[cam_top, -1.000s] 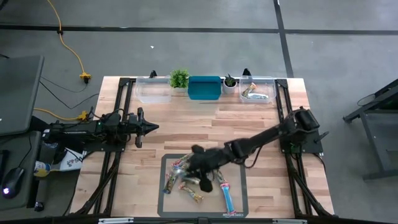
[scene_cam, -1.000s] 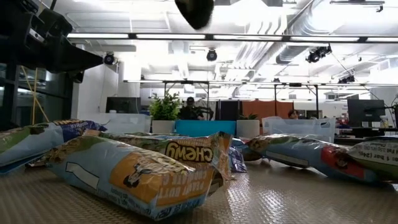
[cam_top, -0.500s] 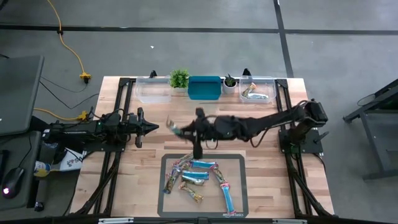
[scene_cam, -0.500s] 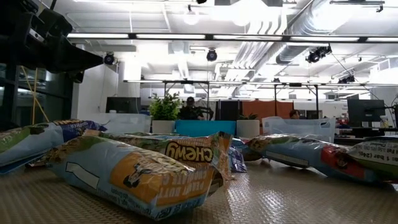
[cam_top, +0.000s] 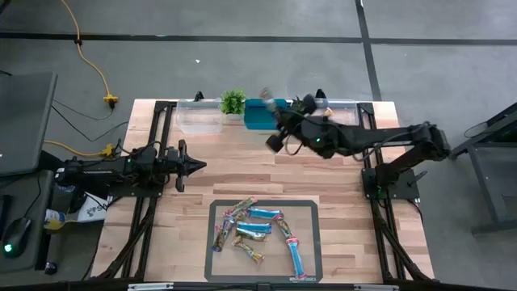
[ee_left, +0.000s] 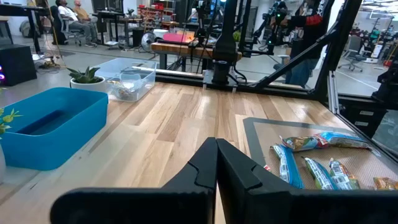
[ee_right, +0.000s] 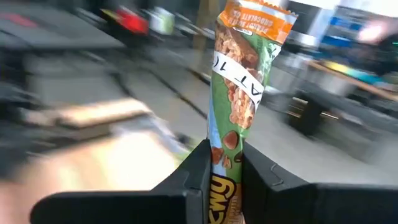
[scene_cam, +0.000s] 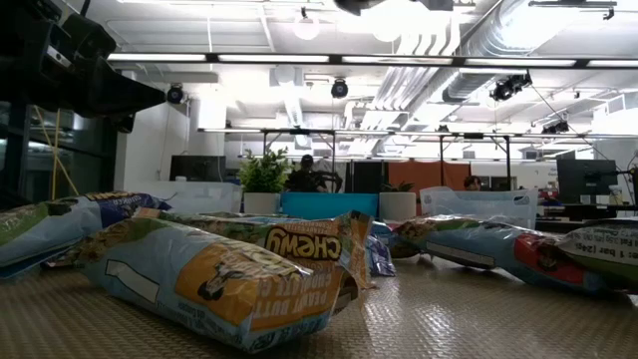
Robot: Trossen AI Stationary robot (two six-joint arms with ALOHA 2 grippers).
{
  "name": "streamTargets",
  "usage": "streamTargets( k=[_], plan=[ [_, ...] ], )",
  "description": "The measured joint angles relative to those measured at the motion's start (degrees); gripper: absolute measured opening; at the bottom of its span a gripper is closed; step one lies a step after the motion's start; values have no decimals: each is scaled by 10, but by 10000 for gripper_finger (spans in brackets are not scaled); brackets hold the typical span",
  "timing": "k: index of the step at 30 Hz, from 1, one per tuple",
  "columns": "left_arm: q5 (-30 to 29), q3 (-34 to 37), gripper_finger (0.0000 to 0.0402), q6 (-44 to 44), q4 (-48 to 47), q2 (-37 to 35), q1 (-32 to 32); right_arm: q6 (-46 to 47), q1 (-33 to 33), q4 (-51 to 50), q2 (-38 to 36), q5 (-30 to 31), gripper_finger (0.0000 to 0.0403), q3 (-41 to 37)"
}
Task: Pick and place Granola Bars by type
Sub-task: Put the yellow granola bar into the right transparent bin
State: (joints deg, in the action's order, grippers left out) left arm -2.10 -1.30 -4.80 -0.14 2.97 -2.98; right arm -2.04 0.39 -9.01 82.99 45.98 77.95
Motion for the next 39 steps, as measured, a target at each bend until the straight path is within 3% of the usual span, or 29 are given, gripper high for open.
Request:
streamTargets(
  k=[4,9,13,19,30,39],
  plan=[
    [0,0,1,0,0,0,0,22,-35,-128,-39,71,52,0],
    [0,0,1,0,0,0,0,82,-93,-291,-77,103,44,0],
    [0,0,1,0,0,0,0,122,-153,-420,-89,93,41,0],
    [0,0,1,0,0,0,0,108,-265,-579,-83,18,50,0],
    [0,0,1,0,0,0,0,-44,-457,-569,-30,-116,40,0],
    [0,0,1,0,0,0,0,-90,-507,-624,82,-167,49,0]
  ],
)
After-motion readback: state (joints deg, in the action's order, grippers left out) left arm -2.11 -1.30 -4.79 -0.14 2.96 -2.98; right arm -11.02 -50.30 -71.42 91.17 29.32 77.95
